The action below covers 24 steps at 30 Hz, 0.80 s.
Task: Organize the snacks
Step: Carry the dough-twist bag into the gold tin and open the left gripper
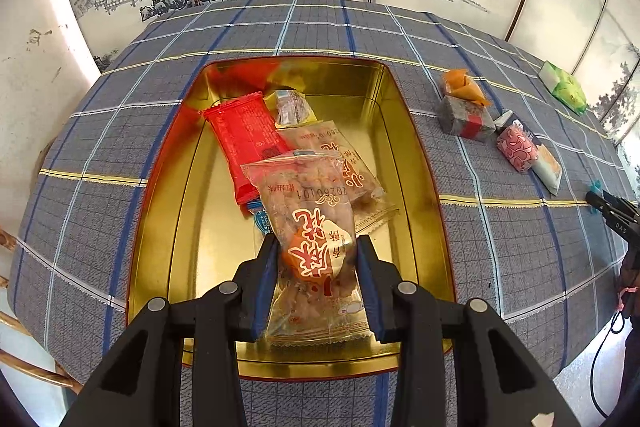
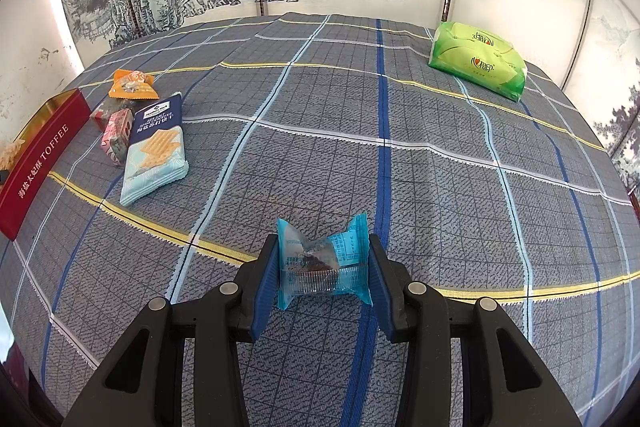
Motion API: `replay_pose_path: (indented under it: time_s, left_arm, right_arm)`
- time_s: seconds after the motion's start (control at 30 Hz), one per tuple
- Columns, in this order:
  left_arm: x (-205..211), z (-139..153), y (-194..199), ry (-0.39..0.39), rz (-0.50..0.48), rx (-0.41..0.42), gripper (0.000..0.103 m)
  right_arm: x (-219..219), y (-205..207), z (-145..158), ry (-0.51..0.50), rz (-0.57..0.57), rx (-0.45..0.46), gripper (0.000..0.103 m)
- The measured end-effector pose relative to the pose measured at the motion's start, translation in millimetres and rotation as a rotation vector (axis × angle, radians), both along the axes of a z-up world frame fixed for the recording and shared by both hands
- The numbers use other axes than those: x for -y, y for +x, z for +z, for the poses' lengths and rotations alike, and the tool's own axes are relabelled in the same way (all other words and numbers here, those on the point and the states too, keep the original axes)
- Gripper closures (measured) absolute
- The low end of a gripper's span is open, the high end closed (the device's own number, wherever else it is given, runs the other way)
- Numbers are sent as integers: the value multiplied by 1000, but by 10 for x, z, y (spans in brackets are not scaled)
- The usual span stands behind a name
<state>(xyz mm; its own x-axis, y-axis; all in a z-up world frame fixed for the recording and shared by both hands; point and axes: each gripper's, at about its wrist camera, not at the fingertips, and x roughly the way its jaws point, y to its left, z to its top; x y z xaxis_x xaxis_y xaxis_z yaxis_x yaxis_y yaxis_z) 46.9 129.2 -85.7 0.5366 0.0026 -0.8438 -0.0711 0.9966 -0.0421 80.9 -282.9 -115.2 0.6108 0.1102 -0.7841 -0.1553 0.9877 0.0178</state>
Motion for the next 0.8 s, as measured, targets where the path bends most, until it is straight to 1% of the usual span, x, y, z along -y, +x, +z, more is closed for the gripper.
replay_pose_path:
  time_s: [0.27,0.43,0.47,0.6,0.63,0.77,0.8]
  left_arm:
    - [32,-45,17,8,-7,-12,68]
    - [45,-11,-10,34,0,8,68]
    - [43,-1,-13,35,-1,10,67]
    - [0,59,-49,42,17,27,56]
    - [-18,83,-68,43,27,39,55]
    - [-150,237,-199,60,98,101,48]
    - [-201,274,-234,61,116,113,48]
  right_arm:
    - [-3,4,2,-2,0,0,60]
    - [-5,5,3,-2,0,0,60]
    - [-8,4,4,-2,0,0,60]
    - [-8,5,4,-1,-1,0,60]
    - [-13,5,5,-2,-1,1,61]
    - [18,-14,0,13,-19,0,63]
    - [31,-24,1,24,-25,-1,64]
